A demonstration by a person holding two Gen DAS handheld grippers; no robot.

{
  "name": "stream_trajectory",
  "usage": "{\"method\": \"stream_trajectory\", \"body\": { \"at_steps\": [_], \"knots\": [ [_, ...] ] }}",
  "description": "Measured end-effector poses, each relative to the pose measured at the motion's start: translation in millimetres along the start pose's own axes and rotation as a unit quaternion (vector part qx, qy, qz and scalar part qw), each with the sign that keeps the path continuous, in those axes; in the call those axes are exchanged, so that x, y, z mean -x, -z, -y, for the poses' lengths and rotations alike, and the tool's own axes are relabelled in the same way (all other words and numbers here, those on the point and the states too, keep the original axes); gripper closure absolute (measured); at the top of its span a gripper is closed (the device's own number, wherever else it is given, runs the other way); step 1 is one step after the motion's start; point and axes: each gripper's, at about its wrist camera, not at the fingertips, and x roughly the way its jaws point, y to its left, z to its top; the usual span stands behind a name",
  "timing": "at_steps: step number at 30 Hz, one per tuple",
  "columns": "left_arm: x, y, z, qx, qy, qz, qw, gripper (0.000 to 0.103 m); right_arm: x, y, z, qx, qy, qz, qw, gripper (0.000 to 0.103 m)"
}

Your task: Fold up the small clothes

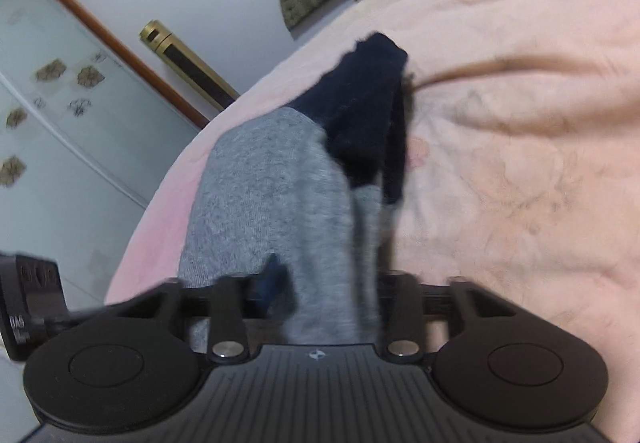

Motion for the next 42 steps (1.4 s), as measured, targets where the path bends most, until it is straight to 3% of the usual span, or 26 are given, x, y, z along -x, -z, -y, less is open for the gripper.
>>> {"method": "stream_trajectory", "body": {
  "at_steps": [4,12,14,17,19,20,22,24,28,30,32,35,42],
  "knots": [
    [9.0,-0.1,-2.1,0.018,0.000,0.003,0.9998,0.084,2.4,2.6,11.7,-0.045,-0.019,0.003,0.999,0.087],
    [39.9,12.1,10.0,-0.007,-0.025,0.017,0.9995,0.087,26.6,12.7,9.7,-0.039,-0.035,-0.001,0.999,0.090],
    [40.6,15.3,15.7,-0.024,-0.047,0.020,0.9984,0.086,29.0,14.5,8.6,-0.024,-0.015,-0.004,1.000,0.087],
    [42.4,14.6,24.1,-0.043,-0.077,0.025,0.9958,0.077,34.0,14.2,-1.8,0.007,0.022,0.006,1.000,0.081],
    [47.4,12.3,27.5,-0.051,-0.096,0.037,0.9934,0.062,42.3,12.9,-17.2,0.047,0.068,0.034,0.996,0.079],
    [50.0,9.7,28.4,-0.054,-0.102,0.044,0.9924,0.057,46.6,12.0,-26.0,0.071,0.096,0.054,0.991,0.078],
    [53.5,1.9,30.3,-0.055,-0.118,0.057,0.9898,0.033,51.7,8.4,-44.4,0.124,0.139,0.091,0.978,0.078],
    [53.0,-6.3,31.9,-0.053,-0.135,0.064,0.9874,0.025,49.9,3.1,-58.5,0.160,0.156,0.110,0.968,0.078],
    [40.0,-12.5,35.3,-0.057,-0.185,0.055,0.9795,0.025,27.4,-2.9,-67.3,0.179,0.152,0.110,0.966,0.078],
    [35.3,-10.7,35.3,-0.055,-0.198,0.051,0.9773,0.025,8.1,-2.7,-65.5,0.189,0.185,0.081,0.961,0.075],
    [34.6,-8.3,35.1,-0.051,-0.206,0.051,0.9759,0.025,-3.2,-0.4,-65.7,0.197,0.216,0.074,0.953,0.061],
    [35.8,-3.9,38.0,-0.054,-0.219,0.055,0.9727,0.022,6.4,5.5,-67.9,0.186,0.201,0.090,0.957,0.034],
    [37.3,1.4,46.5,-0.047,-0.232,0.068,0.9693,0.012,12.4,12.2,-75.0,0.184,0.194,0.099,0.959,0.034]
  ]
}}
